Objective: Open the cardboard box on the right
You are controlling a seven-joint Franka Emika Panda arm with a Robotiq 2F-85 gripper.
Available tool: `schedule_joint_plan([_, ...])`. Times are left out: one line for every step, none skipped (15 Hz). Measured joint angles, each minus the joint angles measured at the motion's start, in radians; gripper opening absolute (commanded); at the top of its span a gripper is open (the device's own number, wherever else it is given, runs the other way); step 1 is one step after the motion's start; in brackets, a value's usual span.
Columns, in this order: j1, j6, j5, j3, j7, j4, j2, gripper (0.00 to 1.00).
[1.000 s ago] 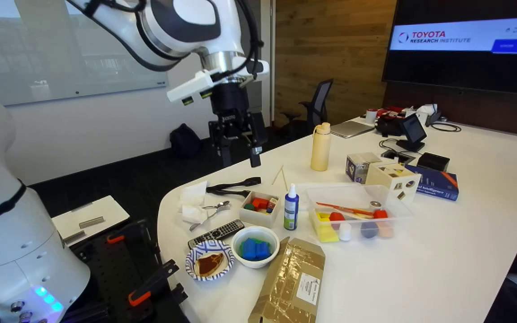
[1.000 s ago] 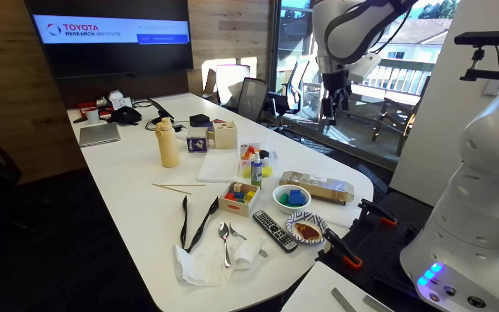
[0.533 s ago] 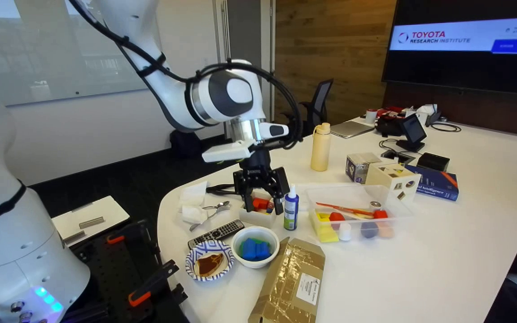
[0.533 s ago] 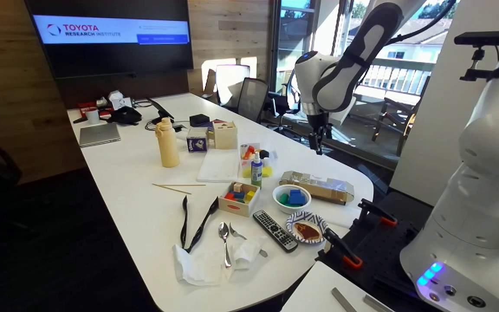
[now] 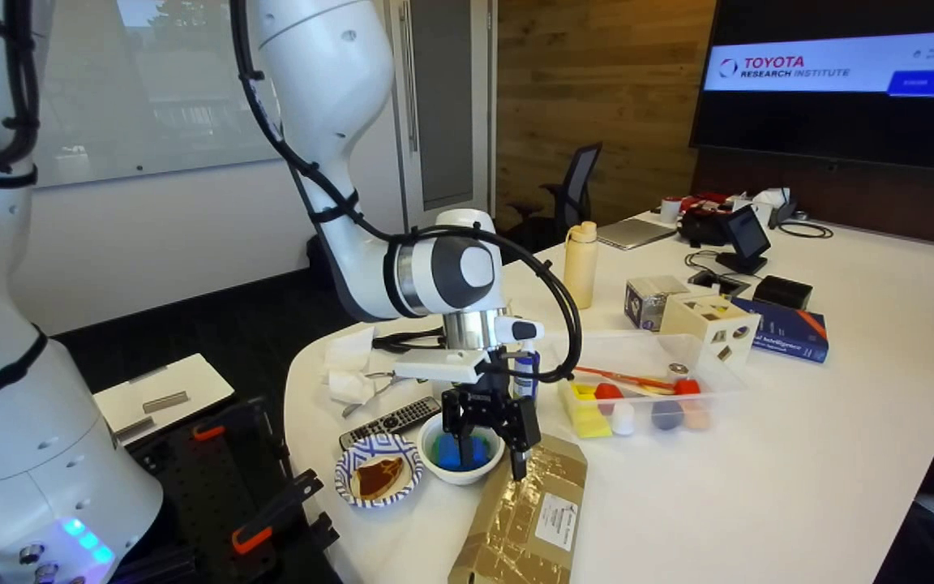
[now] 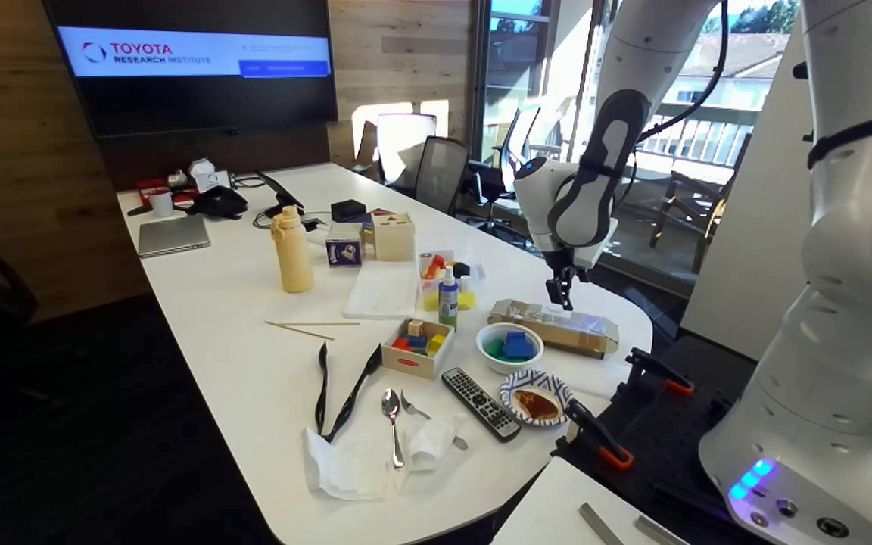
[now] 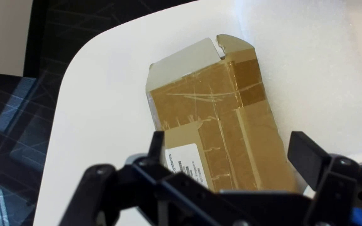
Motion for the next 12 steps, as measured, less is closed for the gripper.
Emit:
schedule_joint_plan([0.004, 0.016, -0.001, -0.008, 0.009, 0.007, 0.029, 1.00])
schedule_joint_plan([0.011, 0.032, -0.001, -0.017, 0.019, 0.011, 0.054, 1.00])
schedule_joint_plan([0.016, 0.047, -0.001, -0.025, 0.024, 0.013, 0.077, 1.00])
schedule_joint_plan([0.024, 0.062, -0.001, -0.035, 0.033, 0.013, 0.097, 1.00])
schedule_joint_plan([0.029, 0.075, -0.001, -0.042, 0.038, 0.013, 0.116, 1.00])
schedule_joint_plan([0.035, 0.086, -0.001, -0.051, 0.040, 0.014, 0.134, 1.00])
schedule_joint_plan([0.041, 0.099, -0.001, -0.060, 0.044, 0.014, 0.153, 1.00])
schedule_joint_plan([0.049, 0.113, -0.001, -0.069, 0.054, 0.014, 0.171, 1.00])
schedule_joint_plan([0.059, 0.126, -0.001, -0.080, 0.062, 0.015, 0.188, 1.00])
schedule_joint_plan([0.072, 0.143, -0.001, -0.093, 0.076, 0.017, 0.206, 1.00])
schedule_joint_plan([0.090, 0.158, -0.001, -0.107, 0.089, 0.020, 0.223, 1.00])
schedule_joint_plan([0.111, 0.175, -0.003, -0.123, 0.104, 0.021, 0.239, 1.00])
